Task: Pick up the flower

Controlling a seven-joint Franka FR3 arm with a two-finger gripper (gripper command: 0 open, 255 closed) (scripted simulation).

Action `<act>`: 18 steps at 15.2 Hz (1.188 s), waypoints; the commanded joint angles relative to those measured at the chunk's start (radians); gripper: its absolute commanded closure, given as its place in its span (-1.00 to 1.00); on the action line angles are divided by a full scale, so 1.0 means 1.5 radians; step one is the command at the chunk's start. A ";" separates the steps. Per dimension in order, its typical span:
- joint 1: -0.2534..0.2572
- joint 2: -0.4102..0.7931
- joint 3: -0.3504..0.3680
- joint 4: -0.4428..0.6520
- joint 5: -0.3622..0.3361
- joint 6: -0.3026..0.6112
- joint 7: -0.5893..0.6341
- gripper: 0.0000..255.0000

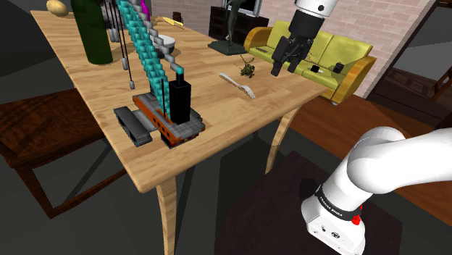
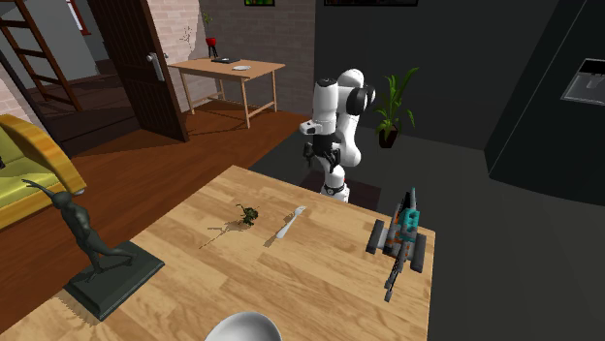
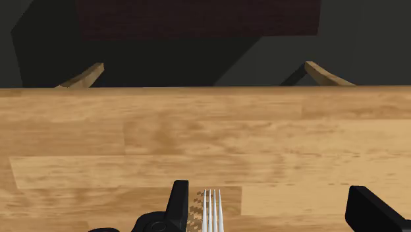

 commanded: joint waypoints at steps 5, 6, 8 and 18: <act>-0.016 0.079 -0.030 0.028 -0.020 0.054 -0.035 -1.00; -0.020 0.100 -0.038 0.037 -0.024 0.066 -0.043 -1.00; -0.026 0.142 -0.052 0.057 -0.031 0.089 -0.060 -1.00; -0.051 0.365 -0.118 0.208 -0.037 0.170 -0.140 -1.00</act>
